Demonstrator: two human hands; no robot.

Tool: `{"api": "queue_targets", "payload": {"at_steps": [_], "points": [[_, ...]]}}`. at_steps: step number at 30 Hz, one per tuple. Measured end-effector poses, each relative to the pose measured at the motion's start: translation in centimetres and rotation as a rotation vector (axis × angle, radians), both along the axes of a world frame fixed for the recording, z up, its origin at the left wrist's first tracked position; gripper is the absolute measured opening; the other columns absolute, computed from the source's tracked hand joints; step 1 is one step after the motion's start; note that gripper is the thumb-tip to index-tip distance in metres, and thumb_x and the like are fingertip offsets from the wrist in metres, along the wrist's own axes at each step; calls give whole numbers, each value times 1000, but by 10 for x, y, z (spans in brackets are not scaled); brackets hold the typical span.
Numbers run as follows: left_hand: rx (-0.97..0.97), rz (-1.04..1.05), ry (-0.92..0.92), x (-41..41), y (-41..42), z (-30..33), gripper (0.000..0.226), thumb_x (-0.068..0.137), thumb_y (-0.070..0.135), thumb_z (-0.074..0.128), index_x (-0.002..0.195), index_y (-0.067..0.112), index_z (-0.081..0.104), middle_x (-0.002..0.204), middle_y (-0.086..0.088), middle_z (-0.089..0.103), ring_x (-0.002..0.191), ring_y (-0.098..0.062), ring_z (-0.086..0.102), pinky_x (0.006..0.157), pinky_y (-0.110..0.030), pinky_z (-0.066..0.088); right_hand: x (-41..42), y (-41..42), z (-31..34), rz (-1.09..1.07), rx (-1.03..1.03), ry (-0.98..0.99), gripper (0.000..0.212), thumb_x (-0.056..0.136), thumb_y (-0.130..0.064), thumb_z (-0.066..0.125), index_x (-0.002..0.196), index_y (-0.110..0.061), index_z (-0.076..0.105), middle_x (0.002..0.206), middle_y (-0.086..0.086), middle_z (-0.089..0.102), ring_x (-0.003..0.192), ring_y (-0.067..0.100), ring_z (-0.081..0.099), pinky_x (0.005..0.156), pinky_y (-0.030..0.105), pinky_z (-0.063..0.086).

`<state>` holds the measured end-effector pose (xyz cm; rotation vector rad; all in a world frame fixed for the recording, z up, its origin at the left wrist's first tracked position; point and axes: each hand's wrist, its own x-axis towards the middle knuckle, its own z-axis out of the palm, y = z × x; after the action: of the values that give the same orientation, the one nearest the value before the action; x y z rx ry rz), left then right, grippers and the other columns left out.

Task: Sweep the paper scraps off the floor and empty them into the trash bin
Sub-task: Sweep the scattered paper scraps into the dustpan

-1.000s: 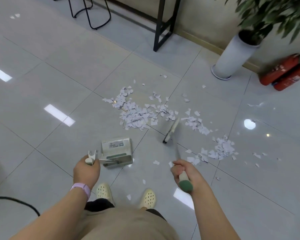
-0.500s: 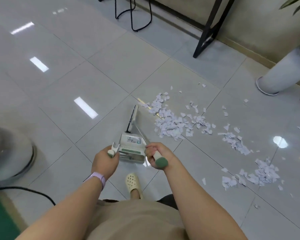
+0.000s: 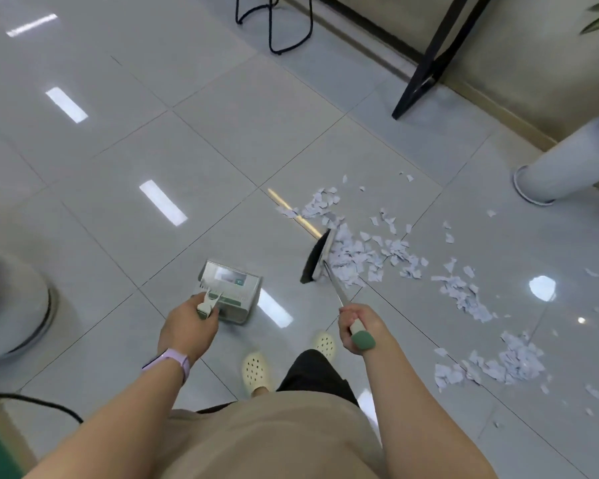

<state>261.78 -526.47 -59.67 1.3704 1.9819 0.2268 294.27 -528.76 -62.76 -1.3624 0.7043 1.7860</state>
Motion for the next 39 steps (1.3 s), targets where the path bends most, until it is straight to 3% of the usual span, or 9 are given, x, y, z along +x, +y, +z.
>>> {"api": "queue_targets", "payload": {"at_steps": [6, 12, 16, 21, 25, 28, 31, 34, 39], "points": [[-10, -19, -77, 68, 42, -5, 18, 93, 22, 59, 107, 26, 70, 81, 0, 68, 76, -25, 60, 67, -32, 45, 92, -47, -1, -120, -123, -218, 19, 88, 4, 52, 83, -12, 43, 48, -3, 37, 29, 9, 36, 29, 17, 36], [-25, -99, -123, 145, 90, -4, 10, 93, 22, 61, 101, 24, 68, 82, -5, 68, 76, -28, 61, 68, -34, 48, 175, -18, 27, -124, -263, -409, 21, 85, -3, 51, 70, -15, 44, 39, -2, 40, 25, 14, 41, 33, 16, 38], [-4, -70, -183, 189, 116, 1, 5, 93, 21, 62, 91, 25, 63, 77, -7, 67, 75, -34, 62, 70, -40, 53, 196, 15, 48, -188, -201, -466, 32, 87, 2, 43, 60, -13, 36, 35, 0, 40, 29, 16, 42, 33, 14, 37], [22, -9, -181, 194, 147, -1, 6, 93, 18, 63, 95, 17, 68, 76, -8, 67, 69, -30, 60, 59, -32, 47, 163, 66, 65, -137, -109, -388, 23, 83, 3, 44, 66, -10, 42, 62, 7, 46, 54, 20, 46, 46, 24, 43], [49, 54, -187, 179, 165, 3, 7, 93, 18, 62, 96, 17, 69, 75, -9, 66, 67, -29, 59, 58, -31, 48, 111, 121, 77, -24, -19, -289, 28, 82, 2, 44, 59, -14, 39, 53, 2, 43, 43, 16, 42, 41, 19, 40], [56, 57, -189, 153, 180, 5, 11, 94, 22, 61, 90, 31, 66, 72, -6, 67, 66, -28, 60, 61, -36, 52, 69, 162, 89, 51, 38, -240, 37, 83, 1, 46, 52, -15, 37, 44, 0, 39, 34, 14, 38, 35, 18, 35], [48, -16, -149, 114, 209, 6, 18, 95, 27, 61, 85, 43, 60, 69, -1, 67, 66, -25, 62, 60, -33, 51, 18, 208, 91, 101, 119, -184, 32, 83, 2, 48, 58, -14, 38, 42, 0, 36, 32, 13, 34, 34, 17, 32], [30, -86, -78, 64, 248, 9, 11, 94, 28, 61, 95, 40, 63, 74, 5, 68, 72, -20, 63, 62, -30, 49, -41, 254, 86, 127, 163, -82, 19, 84, 4, 49, 75, -12, 43, 48, -1, 34, 35, 10, 31, 35, 17, 32], [37, 53, -89, -16, 306, 24, 16, 90, 18, 65, 92, 35, 65, 73, 1, 69, 72, -26, 64, 65, -32, 50, -123, 332, 75, 220, 255, 61, 28, 87, 3, 47, 67, -14, 37, 45, -3, 34, 31, 10, 33, 32, 17, 33]]}}
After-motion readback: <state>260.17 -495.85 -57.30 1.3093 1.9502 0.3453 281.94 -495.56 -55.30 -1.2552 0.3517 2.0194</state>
